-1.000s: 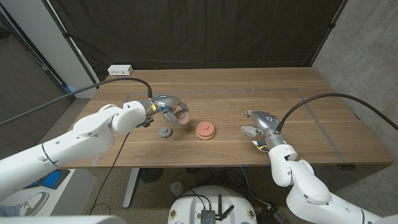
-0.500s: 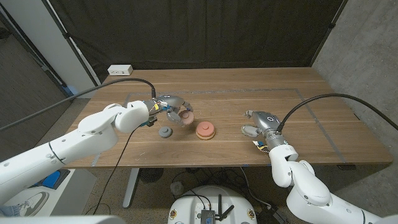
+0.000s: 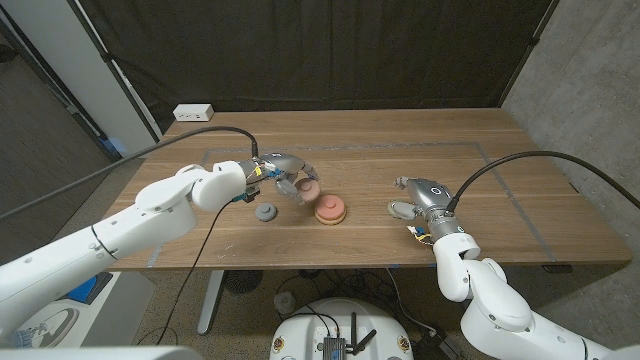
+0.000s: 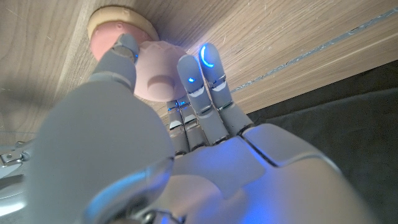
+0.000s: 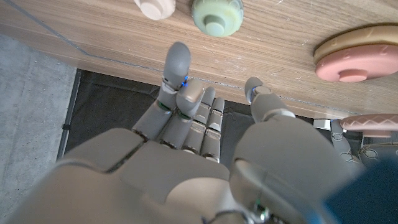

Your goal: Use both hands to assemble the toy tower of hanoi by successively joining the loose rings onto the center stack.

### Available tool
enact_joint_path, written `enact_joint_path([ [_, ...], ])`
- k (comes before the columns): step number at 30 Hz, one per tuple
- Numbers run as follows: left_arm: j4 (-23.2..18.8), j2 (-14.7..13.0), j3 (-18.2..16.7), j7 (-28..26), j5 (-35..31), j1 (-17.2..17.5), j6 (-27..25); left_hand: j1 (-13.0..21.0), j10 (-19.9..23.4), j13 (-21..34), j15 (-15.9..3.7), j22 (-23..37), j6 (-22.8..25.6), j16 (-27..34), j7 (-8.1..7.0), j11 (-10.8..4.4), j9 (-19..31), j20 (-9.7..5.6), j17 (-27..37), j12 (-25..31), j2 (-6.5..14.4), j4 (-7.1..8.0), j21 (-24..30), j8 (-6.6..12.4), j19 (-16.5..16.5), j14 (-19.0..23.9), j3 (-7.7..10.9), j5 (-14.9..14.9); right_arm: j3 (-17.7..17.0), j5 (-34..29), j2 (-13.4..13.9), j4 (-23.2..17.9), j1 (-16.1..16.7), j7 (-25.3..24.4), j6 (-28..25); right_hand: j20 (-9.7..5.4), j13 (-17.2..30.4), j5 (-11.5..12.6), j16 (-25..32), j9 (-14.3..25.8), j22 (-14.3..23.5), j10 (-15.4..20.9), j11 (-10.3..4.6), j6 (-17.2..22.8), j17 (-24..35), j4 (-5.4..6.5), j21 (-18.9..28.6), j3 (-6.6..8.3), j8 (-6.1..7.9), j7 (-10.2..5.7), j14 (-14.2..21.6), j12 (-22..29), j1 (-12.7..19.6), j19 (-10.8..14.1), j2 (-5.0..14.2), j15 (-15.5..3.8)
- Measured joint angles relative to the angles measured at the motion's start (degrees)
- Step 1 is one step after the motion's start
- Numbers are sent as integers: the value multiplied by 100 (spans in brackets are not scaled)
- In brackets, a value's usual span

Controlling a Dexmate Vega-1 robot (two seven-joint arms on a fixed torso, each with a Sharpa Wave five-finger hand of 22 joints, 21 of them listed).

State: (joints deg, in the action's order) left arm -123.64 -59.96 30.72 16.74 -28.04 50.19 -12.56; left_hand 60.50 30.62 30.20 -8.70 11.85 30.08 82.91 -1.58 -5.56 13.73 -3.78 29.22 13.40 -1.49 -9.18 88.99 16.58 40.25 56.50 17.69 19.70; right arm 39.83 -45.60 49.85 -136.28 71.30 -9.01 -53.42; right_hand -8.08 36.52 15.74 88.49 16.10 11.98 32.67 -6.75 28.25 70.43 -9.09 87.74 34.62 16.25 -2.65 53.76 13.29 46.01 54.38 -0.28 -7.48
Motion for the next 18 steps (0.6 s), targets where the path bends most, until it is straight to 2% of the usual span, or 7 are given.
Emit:
enact_joint_path([
  [1,27,30,19,93,0,-27,164,0,0,0,0,0,0,0,0,0,0,0,0,-7,0,0,0,0,0,0,0,-2,0,2,-7,-1,-6,-3,-4,0,0,0,0,0,0,0,0,0,0,0,0,0,0,0,0,0,0,0,0,0],
  [18,296,340,279,336,-22,-328,441,-25,-5,0,0,0,-14,0,-4,-6,0,0,0,-44,23,-1,0,-44,0,0,0,-8,19,36,-32,4,-28,-70,-59,0,-1,0,0,-1,1,-1,0,0,0,0,0,0,0,0,0,0,0,0,0,0],
])
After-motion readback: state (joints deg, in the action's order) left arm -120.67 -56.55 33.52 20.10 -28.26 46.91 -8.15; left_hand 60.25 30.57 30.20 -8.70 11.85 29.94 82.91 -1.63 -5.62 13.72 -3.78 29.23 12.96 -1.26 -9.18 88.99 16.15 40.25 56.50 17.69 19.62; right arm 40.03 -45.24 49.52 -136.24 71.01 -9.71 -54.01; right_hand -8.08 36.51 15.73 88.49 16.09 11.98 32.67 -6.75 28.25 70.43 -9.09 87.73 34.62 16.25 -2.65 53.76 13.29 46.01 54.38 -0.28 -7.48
